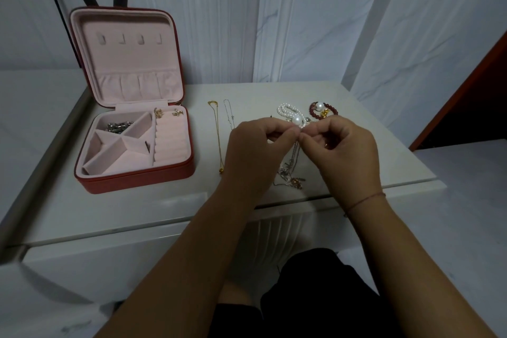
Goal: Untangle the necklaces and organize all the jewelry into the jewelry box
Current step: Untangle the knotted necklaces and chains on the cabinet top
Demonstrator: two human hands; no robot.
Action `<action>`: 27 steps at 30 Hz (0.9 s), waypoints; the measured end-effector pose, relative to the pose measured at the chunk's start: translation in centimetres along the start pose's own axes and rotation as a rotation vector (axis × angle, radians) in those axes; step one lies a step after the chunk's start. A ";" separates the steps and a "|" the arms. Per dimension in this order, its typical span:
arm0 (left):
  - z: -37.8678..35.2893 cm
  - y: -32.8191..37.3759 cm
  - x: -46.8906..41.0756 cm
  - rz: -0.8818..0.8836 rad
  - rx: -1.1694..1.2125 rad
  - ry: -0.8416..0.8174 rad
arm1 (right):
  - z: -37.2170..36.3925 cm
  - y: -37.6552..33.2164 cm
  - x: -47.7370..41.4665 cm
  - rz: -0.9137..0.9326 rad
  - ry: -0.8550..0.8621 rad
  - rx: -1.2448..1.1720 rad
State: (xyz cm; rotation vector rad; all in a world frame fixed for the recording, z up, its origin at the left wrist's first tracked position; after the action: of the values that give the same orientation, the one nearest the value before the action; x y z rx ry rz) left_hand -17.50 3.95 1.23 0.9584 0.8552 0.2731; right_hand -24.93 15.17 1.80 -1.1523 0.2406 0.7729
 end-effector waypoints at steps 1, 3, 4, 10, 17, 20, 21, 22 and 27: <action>0.0 0.0 0.0 -0.007 -0.007 0.007 | 0.0 0.0 0.0 0.004 -0.003 0.001; -0.1 0.0 0.0 -0.019 -0.026 0.013 | 0.0 -0.1 0.1 -0.005 -0.017 -0.024; -0.1 0.1 0.1 -0.023 -0.035 0.012 | 0.0 -0.2 0.1 -0.021 -0.022 -0.057; -0.3 0.2 0.2 0.020 -0.023 0.004 | -0.4 -0.2 0.2 -0.181 -0.003 -0.256; -0.4 0.1 0.2 0.180 0.152 -0.016 | -0.4 -0.2 0.2 -0.173 -0.025 -0.212; -0.4 0.0 0.2 0.232 0.177 -0.041 | -0.3 -0.3 0.3 -0.114 -0.056 -0.210; -0.4 0.0 0.2 0.237 0.174 -0.054 | -0.3 -0.3 0.3 -0.094 -0.072 -0.177; -0.4 0.0 0.1 0.234 0.164 -0.068 | -0.3 -0.3 0.3 -0.076 -0.083 -0.137; -0.4 0.3 0.2 0.164 0.026 -0.100 | -0.2 -0.2 0.3 -0.039 -0.062 -0.042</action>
State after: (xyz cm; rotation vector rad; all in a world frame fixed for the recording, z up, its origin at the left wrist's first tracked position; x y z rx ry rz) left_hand -17.68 4.47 1.24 1.0600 0.6912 0.3522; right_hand -24.58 15.08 1.66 -1.1673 0.1511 0.7810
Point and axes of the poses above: each hand's wrist, its own x-axis away from the middle knuckle, its own z-axis out of the back of the hand, y = z × x, the point moved 1 cm from there along -x, towards the middle knuckle, and after that the axes turned 1 degree about z, right-handed, at the moved point
